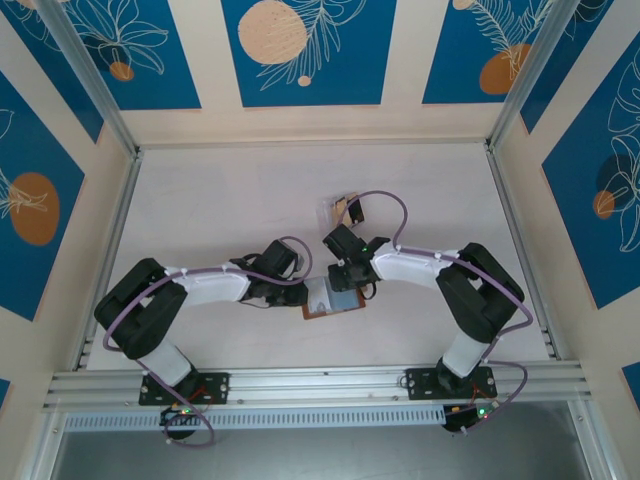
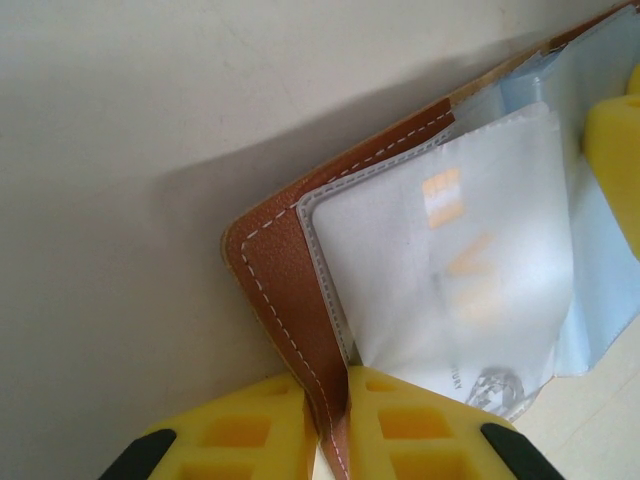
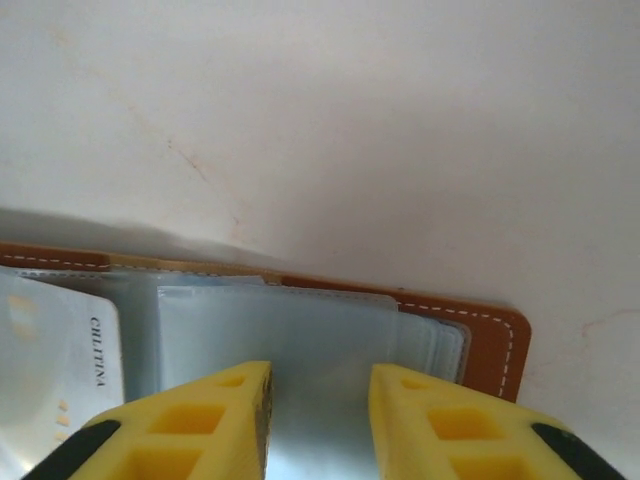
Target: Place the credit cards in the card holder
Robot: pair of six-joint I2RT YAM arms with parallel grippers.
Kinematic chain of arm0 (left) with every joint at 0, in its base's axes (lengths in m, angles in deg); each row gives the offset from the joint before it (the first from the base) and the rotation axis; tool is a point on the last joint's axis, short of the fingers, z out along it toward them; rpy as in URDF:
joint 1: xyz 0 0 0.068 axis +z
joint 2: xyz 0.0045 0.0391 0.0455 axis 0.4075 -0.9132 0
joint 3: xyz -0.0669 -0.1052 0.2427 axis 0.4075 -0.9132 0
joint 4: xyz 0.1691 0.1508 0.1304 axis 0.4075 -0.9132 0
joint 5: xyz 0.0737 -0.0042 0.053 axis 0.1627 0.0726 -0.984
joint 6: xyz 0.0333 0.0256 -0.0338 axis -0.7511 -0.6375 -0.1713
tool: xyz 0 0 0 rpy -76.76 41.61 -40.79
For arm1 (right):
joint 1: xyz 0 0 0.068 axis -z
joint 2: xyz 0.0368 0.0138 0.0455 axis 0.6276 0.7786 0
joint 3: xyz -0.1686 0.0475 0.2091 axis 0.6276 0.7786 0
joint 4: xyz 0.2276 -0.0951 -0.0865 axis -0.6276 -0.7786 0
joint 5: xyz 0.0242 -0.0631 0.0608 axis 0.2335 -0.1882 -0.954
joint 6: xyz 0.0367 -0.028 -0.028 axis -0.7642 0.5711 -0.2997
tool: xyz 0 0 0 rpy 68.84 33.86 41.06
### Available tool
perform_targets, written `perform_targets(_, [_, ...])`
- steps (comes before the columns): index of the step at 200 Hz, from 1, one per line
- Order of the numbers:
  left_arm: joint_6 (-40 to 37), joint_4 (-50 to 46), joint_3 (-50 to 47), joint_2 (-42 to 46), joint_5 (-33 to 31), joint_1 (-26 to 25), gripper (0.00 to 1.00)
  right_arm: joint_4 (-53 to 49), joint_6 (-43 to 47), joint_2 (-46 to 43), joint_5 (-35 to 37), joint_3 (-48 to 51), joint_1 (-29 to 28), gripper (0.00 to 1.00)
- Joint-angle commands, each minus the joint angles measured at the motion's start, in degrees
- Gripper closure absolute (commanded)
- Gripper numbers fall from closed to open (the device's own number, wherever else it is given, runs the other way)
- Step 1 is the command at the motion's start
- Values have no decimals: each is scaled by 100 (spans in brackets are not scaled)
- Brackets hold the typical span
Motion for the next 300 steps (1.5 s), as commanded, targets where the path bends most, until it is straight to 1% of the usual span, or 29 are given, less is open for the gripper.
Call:
perform_targets(1, [-105,-429,-282,-251,-413,28,86,-354,-90,325,223,90,-94,74])
perform_targets(26, [-133,-464,-291,-206,-435,27,86,-352,-173,363,247,117,-149,84])
perform_targets(53, [-176,-508,-299,-171,-449,34,86,-355,-218,296,240,122,-175,100])
perform_targets(98, [-290,-586,-286,-103,-484,28,86,-654,-148,-197,317,-129,-218,100])
perform_targets(141, [-427,-768,-212,39,-624,11,86,-864,-173,-520,32,-455,-293,100])
perform_targets(190, [-475,-812,-134,23,-670,-59,86,-663,-390,-428,-711,-710,-317,100])
perform_targets(214, [-450,-787,-117,23,-662,-77,86,-382,-563,-333,-1241,-749,-333,100])
perform_targets(227, [-440,-772,-111,39,-651,-84,86,-80,-684,-273,-1648,-694,-321,94])
perform_targets(242, [-420,-797,-114,69,-672,-79,86,222,-769,-231,-2065,-632,-295,78])
perform_targets(263, [-424,-869,-141,152,-797,-85,85,426,-760,-304,-2354,-545,-179,65])
perform_targets(280, [-427,-883,-166,202,-822,-82,82,510,-696,-452,-2658,-462,-10,59])
perform_targets(295, [-424,-880,-185,216,-826,-85,82,507,-621,-620,-2782,-374,132,57])
perform_targets(300, [-423,-878,-187,216,-831,-83,81,497,-599,-681,-2800,-339,166,55])
